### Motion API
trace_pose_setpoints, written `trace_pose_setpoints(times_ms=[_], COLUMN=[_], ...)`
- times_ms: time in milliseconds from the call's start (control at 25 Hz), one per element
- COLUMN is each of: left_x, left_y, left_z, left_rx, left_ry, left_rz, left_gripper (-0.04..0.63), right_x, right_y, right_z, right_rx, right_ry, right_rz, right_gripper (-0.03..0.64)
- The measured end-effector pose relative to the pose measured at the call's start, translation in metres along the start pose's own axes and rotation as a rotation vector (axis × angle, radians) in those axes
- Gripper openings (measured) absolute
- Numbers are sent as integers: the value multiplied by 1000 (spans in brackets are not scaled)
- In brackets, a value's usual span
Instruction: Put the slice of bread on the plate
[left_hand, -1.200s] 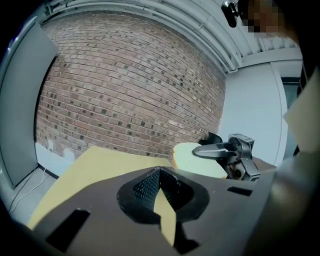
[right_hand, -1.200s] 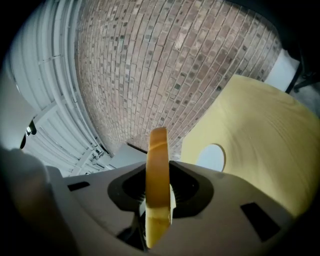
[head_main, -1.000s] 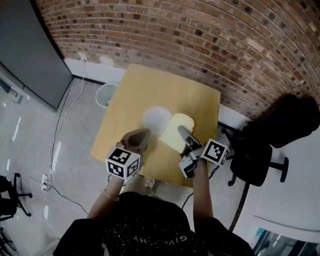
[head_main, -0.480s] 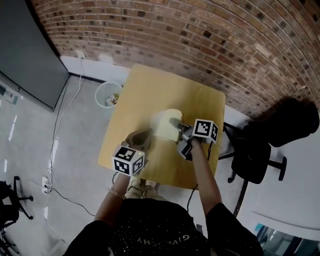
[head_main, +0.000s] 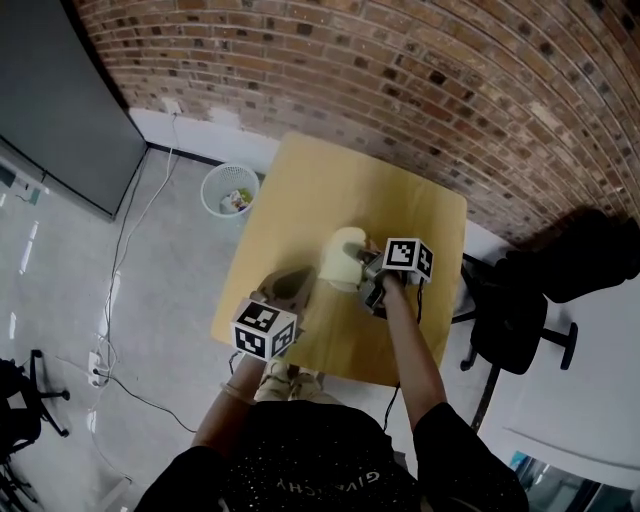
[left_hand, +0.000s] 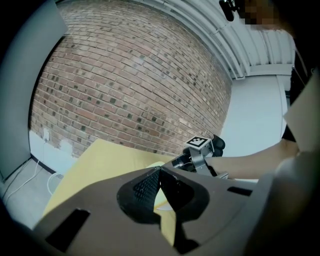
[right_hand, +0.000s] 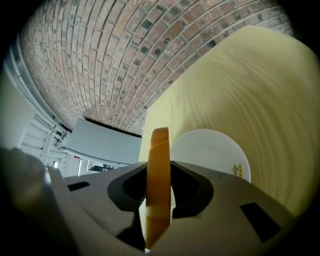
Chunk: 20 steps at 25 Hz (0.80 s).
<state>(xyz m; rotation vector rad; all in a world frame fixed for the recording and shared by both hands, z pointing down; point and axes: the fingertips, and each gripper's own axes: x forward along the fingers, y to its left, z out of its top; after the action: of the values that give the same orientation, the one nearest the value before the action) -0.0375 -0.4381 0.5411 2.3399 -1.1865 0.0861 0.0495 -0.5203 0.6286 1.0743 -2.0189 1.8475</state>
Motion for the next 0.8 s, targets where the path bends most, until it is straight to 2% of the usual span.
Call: trace_pose_setpoints(times_ms=[120,280,360,440,520,600,640,680,800], left_x=[-4,-6,-6,-6,-6,-6,-6,-7,-9], left_y=[7,7,5,4,3,2,2,2,1], left_z=[-1,-6,-8,-8,-8,-7,-7,-7,-6], left_rx=[-2,-5,-7,-8,-4,1,3,4,4], left_ry=[3,15,19,18,16,16,16,15,10], left_rz=[6,-7,-12,-17,-20,-19,-19,-17,-12], left_gripper=[9,9,9,9,9,9,9,9,9], right_x=[3,6,5,4,4,3,1,-1,-14], right_y=[-6,-7,-9,-16,-20,-20,-20,-19,-14], right_z=[2,2,5,8,7,9,11,12,14], right_rx=[-29,-129,-211,-344,-467,-543,-571,-592,-592], right_ry=[6,27,19,22,34,5,-14,-30,-71], right_rz=[-48,-116,-182,-291,-373,-407,-416,-422,-403], right_gripper=[97,101,122,215,366,511,561,581,581])
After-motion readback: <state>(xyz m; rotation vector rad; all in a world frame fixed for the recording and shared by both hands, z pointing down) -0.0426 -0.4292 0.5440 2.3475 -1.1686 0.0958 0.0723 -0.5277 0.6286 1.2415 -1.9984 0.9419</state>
